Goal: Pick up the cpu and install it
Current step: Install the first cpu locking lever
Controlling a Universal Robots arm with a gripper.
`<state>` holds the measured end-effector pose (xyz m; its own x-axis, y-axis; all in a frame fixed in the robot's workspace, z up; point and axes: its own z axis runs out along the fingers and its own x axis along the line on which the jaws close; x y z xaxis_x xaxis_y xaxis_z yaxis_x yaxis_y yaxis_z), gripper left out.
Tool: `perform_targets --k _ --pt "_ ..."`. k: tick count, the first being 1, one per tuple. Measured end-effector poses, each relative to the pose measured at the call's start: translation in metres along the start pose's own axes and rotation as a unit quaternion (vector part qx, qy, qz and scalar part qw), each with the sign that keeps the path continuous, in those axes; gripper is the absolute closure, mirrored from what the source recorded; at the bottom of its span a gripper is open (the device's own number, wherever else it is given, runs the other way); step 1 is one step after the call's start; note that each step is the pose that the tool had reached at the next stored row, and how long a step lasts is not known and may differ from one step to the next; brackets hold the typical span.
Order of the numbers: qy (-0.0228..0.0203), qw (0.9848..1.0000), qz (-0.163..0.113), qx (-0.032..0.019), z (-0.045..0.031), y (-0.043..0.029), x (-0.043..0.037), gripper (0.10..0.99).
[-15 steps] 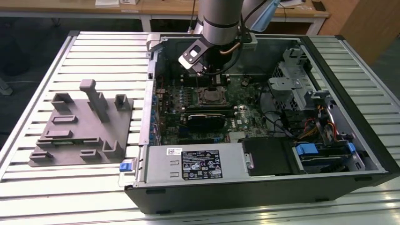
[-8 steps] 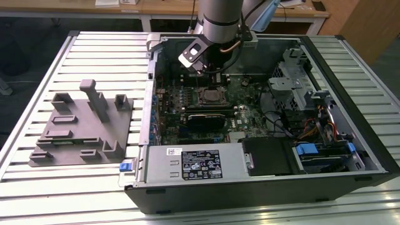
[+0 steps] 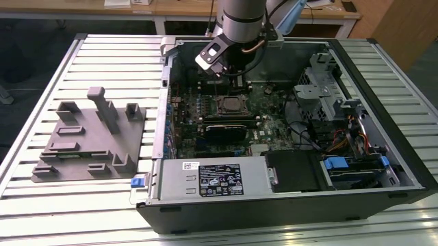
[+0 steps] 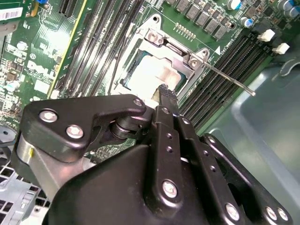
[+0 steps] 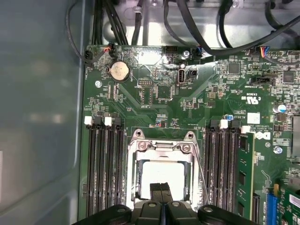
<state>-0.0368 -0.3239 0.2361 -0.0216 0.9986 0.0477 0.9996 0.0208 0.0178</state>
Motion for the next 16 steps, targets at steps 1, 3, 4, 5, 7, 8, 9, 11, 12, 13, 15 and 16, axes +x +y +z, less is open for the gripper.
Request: perform_targets --k 1,3,4,5,7,8,9,11,12,13,15,16 --pt "0.0 1.0 0.0 -0.0001 -0.0015 0.0 0.0001 0.98" --pt "-0.0001 1.0 0.0 -0.0003 -0.0052 0.0001 0.0002 0.98" --pt "0.0 1.0 0.0 -0.0006 -0.0071 0.0001 0.0003 0.98" --pt "0.0 1.0 0.0 -0.0009 -0.0091 0.0002 0.0004 0.98" --pt "-0.0001 1.0 0.0 -0.0014 -0.0133 0.0002 0.0006 0.98" --pt "-0.0001 1.0 0.0 -0.0017 -0.0151 0.0003 0.0007 0.98" --pt "0.0 1.0 0.0 -0.002 -0.0168 0.0003 0.0008 0.98" --pt "-0.0001 1.0 0.0 -0.0027 -0.0184 0.0002 0.0009 0.98" --pt "0.0 1.0 0.0 -0.0032 -0.0183 -0.0001 0.0009 0.98" --pt "0.0001 1.0 -0.002 -0.0033 -0.0183 -0.0003 0.0009 0.98" --pt "0.0001 0.9999 -0.012 -0.0028 -0.0184 -0.0006 0.0009 0.98" --pt "0.0 0.9998 -0.02 -0.0024 -0.0185 -0.0007 0.0009 0.98"
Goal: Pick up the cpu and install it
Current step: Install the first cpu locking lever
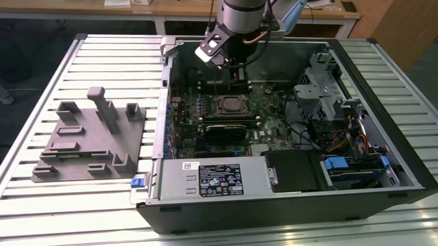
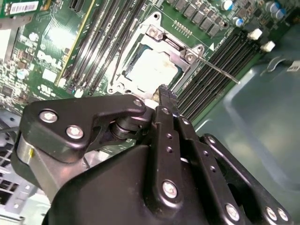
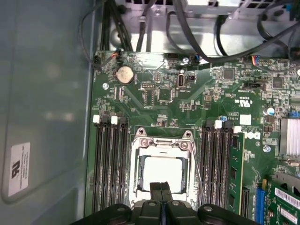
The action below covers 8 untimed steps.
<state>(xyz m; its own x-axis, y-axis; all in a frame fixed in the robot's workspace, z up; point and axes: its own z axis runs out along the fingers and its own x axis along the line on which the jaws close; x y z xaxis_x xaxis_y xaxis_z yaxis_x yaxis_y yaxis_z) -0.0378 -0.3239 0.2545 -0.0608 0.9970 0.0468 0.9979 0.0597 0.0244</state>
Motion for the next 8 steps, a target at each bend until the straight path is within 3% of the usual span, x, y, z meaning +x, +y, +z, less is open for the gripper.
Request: perform_targets --k 4,8 --pt "0.0005 0.9994 -0.035 0.0017 0.0001 0.0 0.0 0.98" --pt "0.0014 0.9974 -0.072 0.0034 0.0002 0.0 0.0 0.98"
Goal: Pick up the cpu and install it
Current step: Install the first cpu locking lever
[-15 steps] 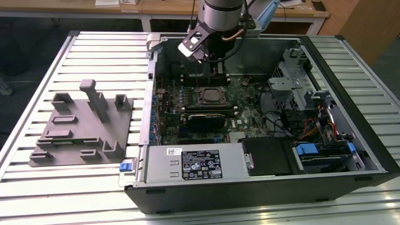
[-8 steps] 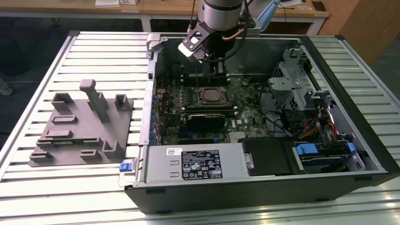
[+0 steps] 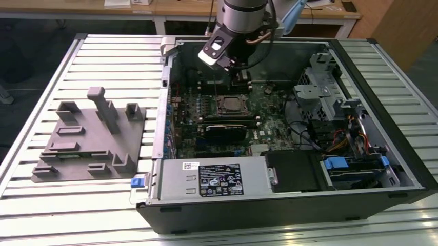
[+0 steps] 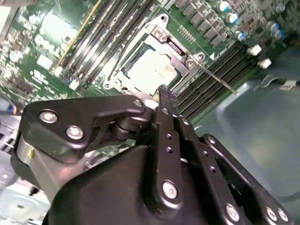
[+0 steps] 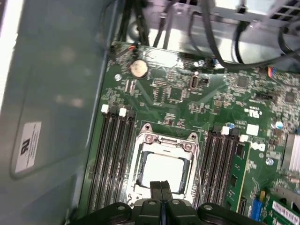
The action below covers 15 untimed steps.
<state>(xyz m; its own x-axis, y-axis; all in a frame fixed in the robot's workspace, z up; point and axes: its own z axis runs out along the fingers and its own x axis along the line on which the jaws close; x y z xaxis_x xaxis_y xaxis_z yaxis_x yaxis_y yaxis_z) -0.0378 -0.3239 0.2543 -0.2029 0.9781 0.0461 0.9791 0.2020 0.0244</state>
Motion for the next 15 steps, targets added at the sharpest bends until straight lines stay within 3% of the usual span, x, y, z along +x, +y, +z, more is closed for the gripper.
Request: perform_targets --k 5,15 --pt "0.0011 0.999 -0.045 0.0021 0.0002 0.0 0.0 0.98" --pt "0.0025 0.9946 -0.104 0.0048 0.0006 0.0 0.0 0.98"
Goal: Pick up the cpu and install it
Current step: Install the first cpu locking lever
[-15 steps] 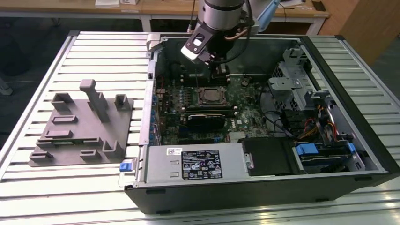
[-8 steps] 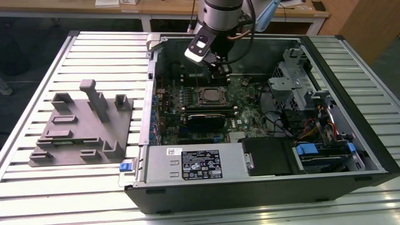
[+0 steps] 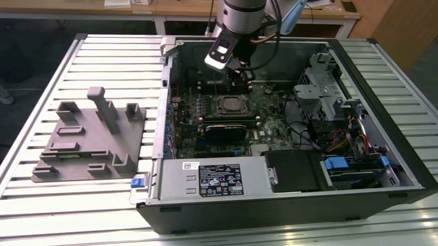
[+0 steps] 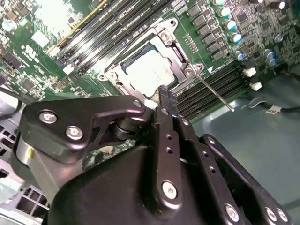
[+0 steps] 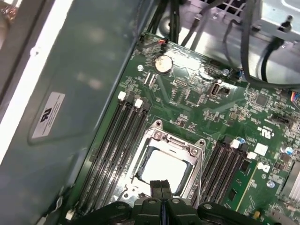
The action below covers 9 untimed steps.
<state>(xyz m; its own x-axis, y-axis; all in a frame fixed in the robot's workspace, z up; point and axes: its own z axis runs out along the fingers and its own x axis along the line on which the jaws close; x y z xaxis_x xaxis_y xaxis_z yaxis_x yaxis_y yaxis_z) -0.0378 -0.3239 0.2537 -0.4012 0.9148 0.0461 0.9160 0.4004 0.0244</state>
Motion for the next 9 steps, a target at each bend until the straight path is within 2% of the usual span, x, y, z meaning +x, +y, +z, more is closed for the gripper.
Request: perform_targets --k 4,5,9 --pt "0.0005 0.9998 -0.019 0.0009 0.0 0.0 0.0 0.98" --pt "0.0011 0.999 -0.045 0.0021 0.0001 0.0 0.0 0.98" --pt "0.0016 0.998 -0.063 0.0029 0.0001 0.0 0.0 0.98"
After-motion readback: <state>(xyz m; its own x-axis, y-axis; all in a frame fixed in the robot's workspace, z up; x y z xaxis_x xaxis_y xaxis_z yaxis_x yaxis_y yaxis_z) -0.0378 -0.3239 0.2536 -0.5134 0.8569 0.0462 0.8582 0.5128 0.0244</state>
